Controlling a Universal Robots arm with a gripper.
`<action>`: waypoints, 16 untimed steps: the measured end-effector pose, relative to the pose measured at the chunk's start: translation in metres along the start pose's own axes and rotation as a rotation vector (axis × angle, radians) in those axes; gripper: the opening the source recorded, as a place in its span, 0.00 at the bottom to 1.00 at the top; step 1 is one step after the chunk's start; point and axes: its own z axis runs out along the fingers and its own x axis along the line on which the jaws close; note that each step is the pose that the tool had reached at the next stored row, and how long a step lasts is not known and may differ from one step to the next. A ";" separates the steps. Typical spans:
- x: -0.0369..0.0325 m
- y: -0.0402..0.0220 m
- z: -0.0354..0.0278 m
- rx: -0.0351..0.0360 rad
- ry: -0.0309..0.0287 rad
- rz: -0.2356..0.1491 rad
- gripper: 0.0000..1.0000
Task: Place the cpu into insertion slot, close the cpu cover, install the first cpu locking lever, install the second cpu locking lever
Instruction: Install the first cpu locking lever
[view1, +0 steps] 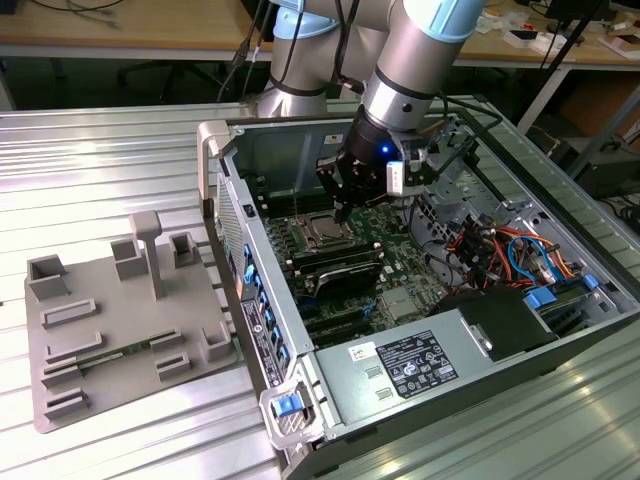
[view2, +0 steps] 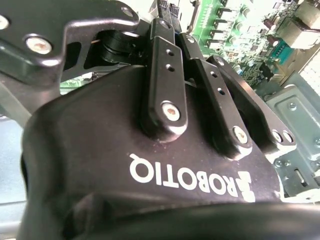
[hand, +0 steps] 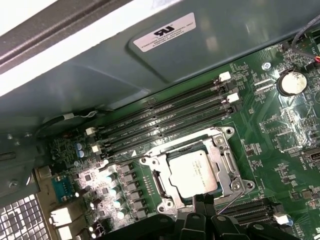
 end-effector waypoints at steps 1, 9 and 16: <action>0.0000 0.0000 0.0000 0.0000 -0.0001 -0.004 0.11; 0.0000 0.0000 0.0000 0.0016 -0.0010 -0.026 0.11; 0.0000 0.0000 0.0000 0.0036 -0.0022 -0.059 0.11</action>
